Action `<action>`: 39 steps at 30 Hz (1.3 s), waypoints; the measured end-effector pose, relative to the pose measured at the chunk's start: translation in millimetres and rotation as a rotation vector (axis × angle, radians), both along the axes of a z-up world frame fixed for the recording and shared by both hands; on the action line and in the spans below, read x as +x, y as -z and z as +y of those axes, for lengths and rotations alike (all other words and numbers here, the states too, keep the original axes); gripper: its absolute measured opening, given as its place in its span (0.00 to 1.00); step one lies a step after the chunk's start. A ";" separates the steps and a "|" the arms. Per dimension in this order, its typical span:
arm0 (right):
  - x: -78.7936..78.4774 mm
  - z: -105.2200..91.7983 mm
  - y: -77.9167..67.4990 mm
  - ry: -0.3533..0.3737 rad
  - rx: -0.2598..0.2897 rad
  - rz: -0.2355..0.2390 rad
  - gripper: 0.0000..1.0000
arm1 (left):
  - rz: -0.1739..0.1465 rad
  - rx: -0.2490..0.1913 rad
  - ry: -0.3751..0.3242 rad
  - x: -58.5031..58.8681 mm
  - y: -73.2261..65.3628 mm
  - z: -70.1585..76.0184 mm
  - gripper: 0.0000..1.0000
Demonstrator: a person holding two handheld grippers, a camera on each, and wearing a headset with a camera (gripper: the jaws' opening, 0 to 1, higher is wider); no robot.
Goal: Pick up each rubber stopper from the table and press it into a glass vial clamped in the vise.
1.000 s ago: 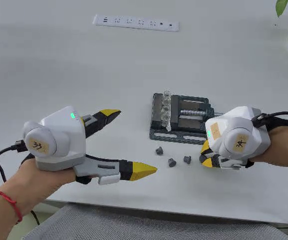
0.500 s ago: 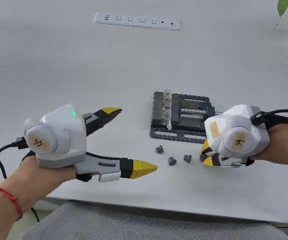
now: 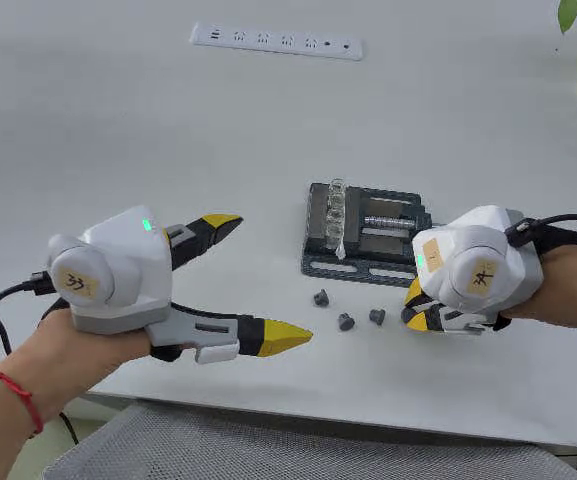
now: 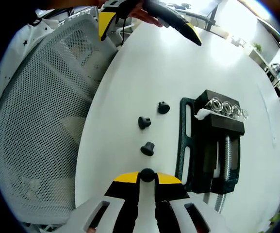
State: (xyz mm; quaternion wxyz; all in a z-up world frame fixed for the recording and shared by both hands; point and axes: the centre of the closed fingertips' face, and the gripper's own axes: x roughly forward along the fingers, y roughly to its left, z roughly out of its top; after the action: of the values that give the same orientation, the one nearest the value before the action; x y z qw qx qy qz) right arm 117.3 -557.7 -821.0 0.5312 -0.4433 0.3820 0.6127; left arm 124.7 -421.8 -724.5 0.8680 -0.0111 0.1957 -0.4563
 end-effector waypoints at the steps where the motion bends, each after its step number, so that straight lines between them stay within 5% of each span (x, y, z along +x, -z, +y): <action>1: 0.0 0.6 -1.3 0.001 0.003 0.002 0.08 | 0.000 0.000 0.001 0.3 0.3 0.2 0.96; 17: 17.1 18.3 -41.5 0.036 0.063 0.011 0.07 | -0.004 0.004 0.017 1.1 -1.7 -3.3 0.96; 39: 65.9 44.6 -74.2 0.006 0.078 -0.032 0.07 | -0.012 -0.012 0.007 5.2 -2.4 3.7 0.95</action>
State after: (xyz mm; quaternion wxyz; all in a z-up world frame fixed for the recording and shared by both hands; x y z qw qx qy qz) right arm 183.1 -513.1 -746.8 0.5559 -0.4311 0.3506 0.6183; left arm 129.9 -418.1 -722.0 0.8675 -0.0128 0.1879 -0.4603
